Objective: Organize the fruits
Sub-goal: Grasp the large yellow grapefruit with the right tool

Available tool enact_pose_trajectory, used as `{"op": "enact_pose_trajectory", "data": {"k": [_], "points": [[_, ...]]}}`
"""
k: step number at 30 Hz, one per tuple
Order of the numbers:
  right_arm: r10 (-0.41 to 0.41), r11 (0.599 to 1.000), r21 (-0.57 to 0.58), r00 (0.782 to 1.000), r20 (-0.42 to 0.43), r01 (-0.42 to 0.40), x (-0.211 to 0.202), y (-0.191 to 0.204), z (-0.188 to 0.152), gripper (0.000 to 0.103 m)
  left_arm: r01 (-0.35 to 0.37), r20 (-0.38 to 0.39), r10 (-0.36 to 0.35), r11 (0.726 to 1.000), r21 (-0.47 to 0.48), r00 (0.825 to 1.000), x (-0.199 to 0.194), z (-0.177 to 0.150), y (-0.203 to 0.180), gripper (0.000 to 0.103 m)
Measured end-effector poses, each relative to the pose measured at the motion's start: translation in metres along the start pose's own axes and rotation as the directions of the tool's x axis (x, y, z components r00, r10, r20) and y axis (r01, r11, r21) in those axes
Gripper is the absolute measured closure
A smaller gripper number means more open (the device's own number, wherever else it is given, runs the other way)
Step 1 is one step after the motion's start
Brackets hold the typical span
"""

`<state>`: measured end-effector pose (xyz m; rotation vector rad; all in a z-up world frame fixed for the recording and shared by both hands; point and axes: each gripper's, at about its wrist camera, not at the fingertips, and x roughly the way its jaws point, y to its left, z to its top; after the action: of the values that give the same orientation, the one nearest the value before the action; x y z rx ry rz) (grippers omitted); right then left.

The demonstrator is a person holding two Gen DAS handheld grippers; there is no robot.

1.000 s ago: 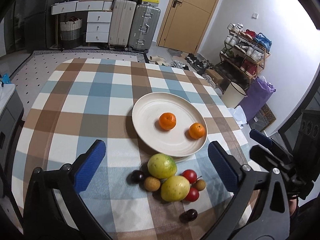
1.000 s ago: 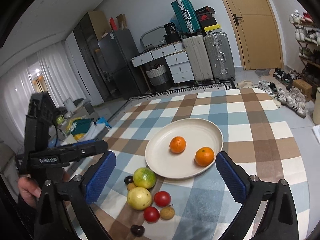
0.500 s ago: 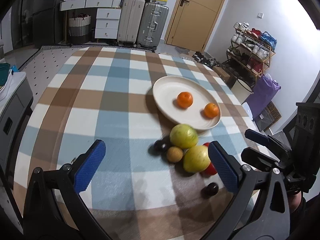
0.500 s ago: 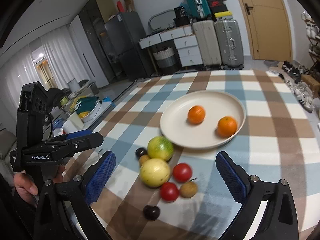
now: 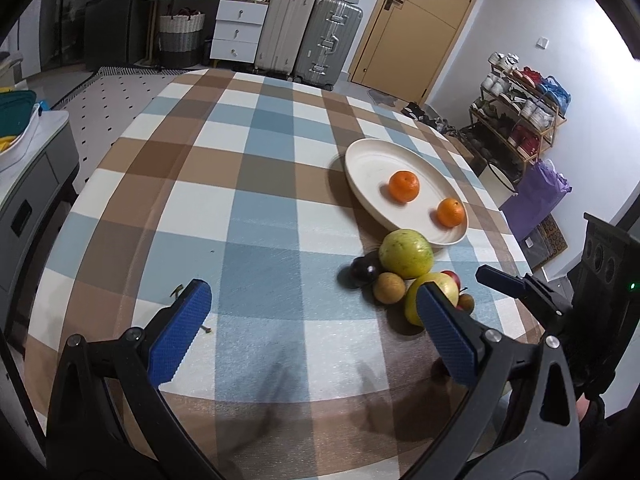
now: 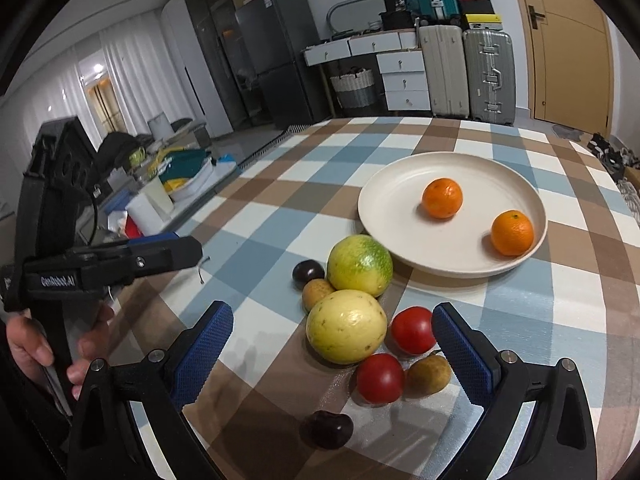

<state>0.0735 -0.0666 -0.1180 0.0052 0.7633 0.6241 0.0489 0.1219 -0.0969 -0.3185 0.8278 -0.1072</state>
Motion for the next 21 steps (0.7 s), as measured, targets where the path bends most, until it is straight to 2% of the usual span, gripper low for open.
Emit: {"op": "enact_pose_trajectory", "data": {"k": [7,9,16,19,21], "points": [[-0.085,0.991,-0.107,0.996,-0.037,0.081,0.015,0.016,-0.003,0.004,-0.001,-0.011,0.001,1.000,-0.028,1.000,0.005,-0.003,0.012,0.001],[-0.105,0.986,-0.134,0.993,-0.046,0.098,0.019,0.019,-0.004,0.013,0.001,-0.013,-0.001,0.999,-0.035,1.000,0.007,-0.003,0.014,0.001],[-0.225,0.959,-0.197,0.972,-0.076,0.206,0.033,0.022,-0.006,0.026,0.004,-0.015,-0.005,0.999,-0.053,1.000,0.011,-0.005,0.024,0.001],[-0.245,0.948,-0.225,0.967,-0.073,0.224,0.036,0.024,-0.006,0.036,0.004,-0.024,-0.006,0.998,-0.068,1.000,0.014,-0.007,0.029,0.001],[-0.255,0.938,-0.260,0.964,-0.068,0.230,0.037,0.029,-0.007,0.049,0.007,-0.031,-0.009,0.997,-0.078,0.999,0.016,-0.008,0.032,0.001]]}}
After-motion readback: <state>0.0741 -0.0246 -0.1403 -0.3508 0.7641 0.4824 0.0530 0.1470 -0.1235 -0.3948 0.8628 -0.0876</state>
